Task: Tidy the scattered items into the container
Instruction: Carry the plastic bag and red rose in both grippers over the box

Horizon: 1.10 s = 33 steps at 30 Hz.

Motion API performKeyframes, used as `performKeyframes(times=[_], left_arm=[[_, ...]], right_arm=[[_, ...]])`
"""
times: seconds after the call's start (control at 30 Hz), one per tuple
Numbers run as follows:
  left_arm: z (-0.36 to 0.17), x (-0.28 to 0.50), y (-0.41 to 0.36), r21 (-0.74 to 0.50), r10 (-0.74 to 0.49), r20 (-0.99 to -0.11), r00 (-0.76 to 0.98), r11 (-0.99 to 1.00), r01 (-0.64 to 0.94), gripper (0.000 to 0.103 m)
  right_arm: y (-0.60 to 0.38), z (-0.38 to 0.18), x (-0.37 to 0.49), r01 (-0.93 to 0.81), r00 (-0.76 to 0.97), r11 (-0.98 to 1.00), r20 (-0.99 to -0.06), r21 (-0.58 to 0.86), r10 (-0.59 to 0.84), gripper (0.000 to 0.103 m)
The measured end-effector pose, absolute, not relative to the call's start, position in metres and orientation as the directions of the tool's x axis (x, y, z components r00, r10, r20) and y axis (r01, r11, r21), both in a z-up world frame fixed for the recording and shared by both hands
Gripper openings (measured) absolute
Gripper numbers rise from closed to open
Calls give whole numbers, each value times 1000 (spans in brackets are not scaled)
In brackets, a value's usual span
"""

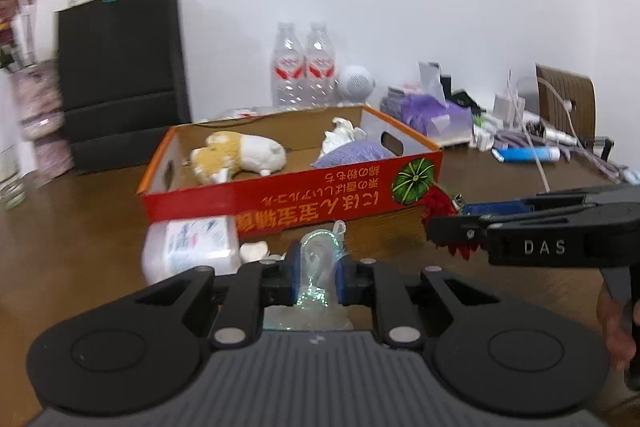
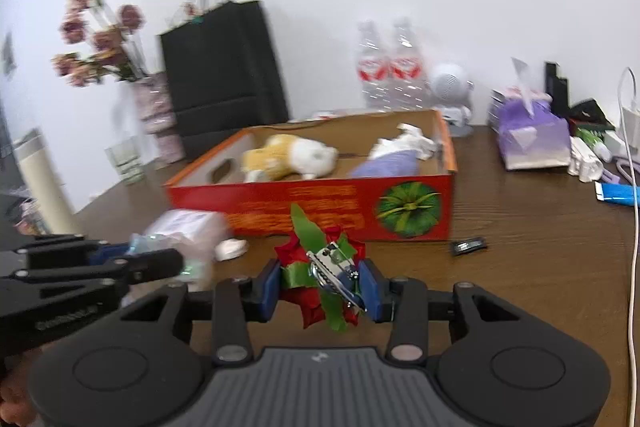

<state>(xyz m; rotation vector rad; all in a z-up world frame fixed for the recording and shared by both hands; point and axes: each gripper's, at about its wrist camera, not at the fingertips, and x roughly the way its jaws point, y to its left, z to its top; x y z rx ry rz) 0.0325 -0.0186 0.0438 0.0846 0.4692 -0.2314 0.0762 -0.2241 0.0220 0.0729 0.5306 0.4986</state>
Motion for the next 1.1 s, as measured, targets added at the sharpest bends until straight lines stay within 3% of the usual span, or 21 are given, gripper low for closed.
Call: performKeyframes(times=[0.33, 0.47, 0.57, 0.83, 1.1], left_arm=[[45, -71, -7, 49, 2, -233, 972, 999, 9, 16], [44, -97, -1, 24, 4, -240, 971, 1000, 2, 16], [42, -112, 2, -4, -10, -250, 968, 1000, 9, 17], [38, -135, 2, -18, -44, -271, 962, 999, 41, 17], [64, -143, 2, -34, -75, -199, 977, 997, 70, 17]], right_arm=[[-205, 36, -36, -458, 801, 885, -396, 81, 450, 40], [-202, 32, -67, -448, 805, 891, -401, 73, 438, 40], [-208, 26, -78, -480, 765, 864, -408, 154, 498, 40], [-207, 16, -102, -413, 798, 904, -434, 111, 418, 40], [-219, 31, -113, -403, 802, 899, -407, 172, 437, 41]])
